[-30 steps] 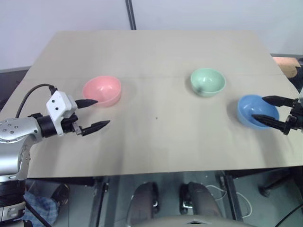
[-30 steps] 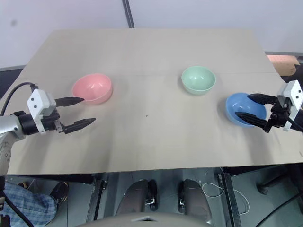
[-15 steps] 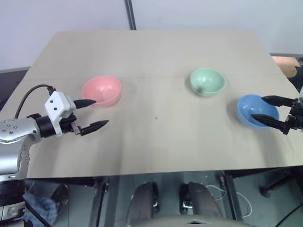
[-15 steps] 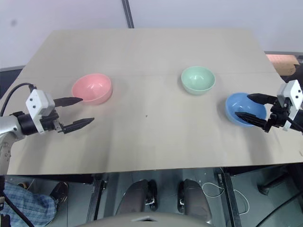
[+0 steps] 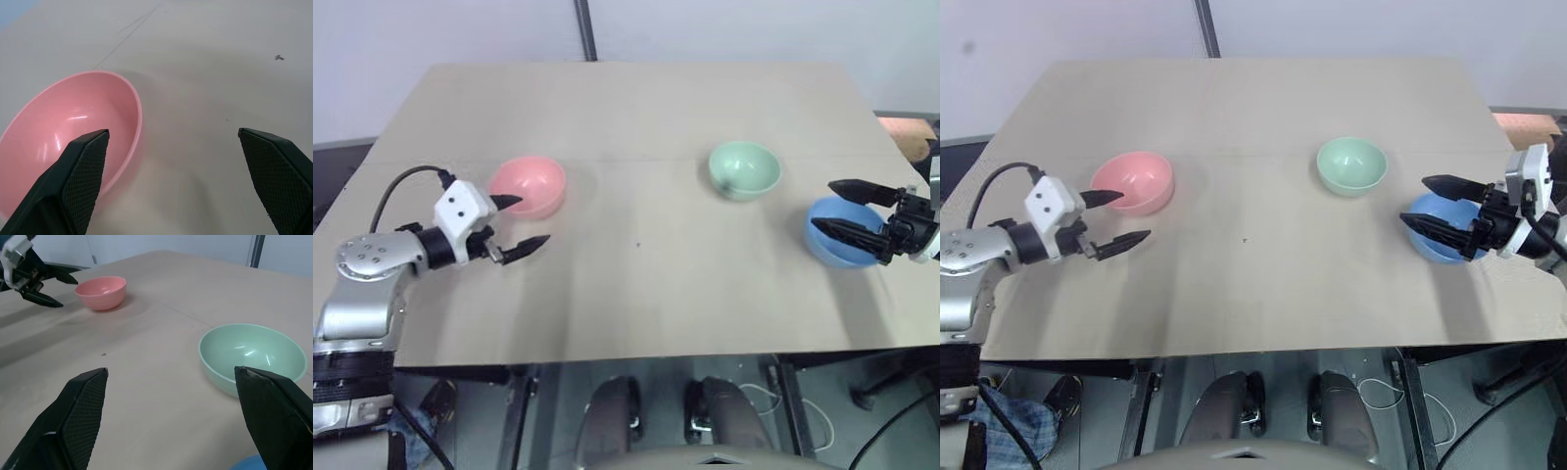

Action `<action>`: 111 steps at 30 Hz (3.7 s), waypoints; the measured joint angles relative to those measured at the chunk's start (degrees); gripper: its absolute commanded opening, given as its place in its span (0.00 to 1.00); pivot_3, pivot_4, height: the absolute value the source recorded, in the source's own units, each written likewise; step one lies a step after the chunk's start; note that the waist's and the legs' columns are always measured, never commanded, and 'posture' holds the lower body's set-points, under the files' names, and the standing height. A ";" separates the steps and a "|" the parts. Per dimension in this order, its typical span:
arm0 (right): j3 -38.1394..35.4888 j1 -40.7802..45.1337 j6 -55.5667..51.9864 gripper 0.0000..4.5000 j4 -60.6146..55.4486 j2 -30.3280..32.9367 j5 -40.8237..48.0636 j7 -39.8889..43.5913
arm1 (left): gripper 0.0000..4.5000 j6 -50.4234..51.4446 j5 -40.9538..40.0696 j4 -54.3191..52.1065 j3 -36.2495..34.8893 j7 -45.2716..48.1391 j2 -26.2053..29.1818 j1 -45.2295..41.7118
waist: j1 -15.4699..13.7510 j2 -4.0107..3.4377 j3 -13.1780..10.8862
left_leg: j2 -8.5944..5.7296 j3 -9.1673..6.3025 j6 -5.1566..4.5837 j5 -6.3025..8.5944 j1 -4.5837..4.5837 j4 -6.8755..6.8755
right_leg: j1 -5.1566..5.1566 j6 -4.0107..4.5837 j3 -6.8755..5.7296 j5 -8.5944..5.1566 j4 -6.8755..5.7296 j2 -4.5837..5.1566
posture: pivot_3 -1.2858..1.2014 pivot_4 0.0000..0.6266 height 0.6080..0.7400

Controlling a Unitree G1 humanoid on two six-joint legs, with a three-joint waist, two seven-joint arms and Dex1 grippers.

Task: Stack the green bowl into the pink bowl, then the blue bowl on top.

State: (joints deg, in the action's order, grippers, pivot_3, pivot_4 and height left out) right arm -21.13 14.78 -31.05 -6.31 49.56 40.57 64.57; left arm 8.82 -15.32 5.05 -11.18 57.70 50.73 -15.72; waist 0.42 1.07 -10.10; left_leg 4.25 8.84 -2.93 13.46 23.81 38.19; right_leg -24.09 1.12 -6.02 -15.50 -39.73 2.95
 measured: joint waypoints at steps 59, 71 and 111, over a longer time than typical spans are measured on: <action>2.29 -4.32 5.13 1.00 0.04 -2.56 -4.17 -3.56 | 0.01 -14.87 13.03 2.46 29.77 24.52 -9.18 -22.88 | -0.25 -0.01 0.06 | 0.00 0.01 0.05 -0.05 -0.08 0.19 | 0.10 -0.05 0.06 -0.02 -0.10 -0.19 | 0.52 0.24 1.00; 1.88 -6.24 5.14 1.00 -0.79 -2.65 -4.10 -4.65 | 0.73 -19.30 15.18 5.78 30.92 26.76 -8.15 -24.63 | -0.21 0.00 0.05 | 0.00 -0.01 0.04 -0.04 -0.05 0.19 | 0.09 -0.05 0.05 -0.02 -0.09 -0.18 | 0.52 0.24 1.00; 22.75 22.70 4.78 1.00 19.04 -6.26 -27.46 -15.42 | 0.99 13.26 -12.40 -11.24 -8.45 0.98 -4.71 4.95 | 0.50 -0.05 0.03 | 0.03 0.11 0.07 -0.05 -0.02 0.06 | -0.06 0.17 0.12 0.09 -0.10 -0.06 | 0.52 0.24 1.00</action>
State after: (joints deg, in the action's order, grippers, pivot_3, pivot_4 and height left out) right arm 1.63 37.47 -26.27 12.74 43.31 13.12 49.14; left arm 22.07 -27.72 -6.18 -19.63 58.67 46.02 -10.78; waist 0.91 1.03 -10.07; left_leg 4.28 8.95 -2.86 13.42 23.79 38.25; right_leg -24.14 1.29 -5.90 -15.40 -39.83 2.89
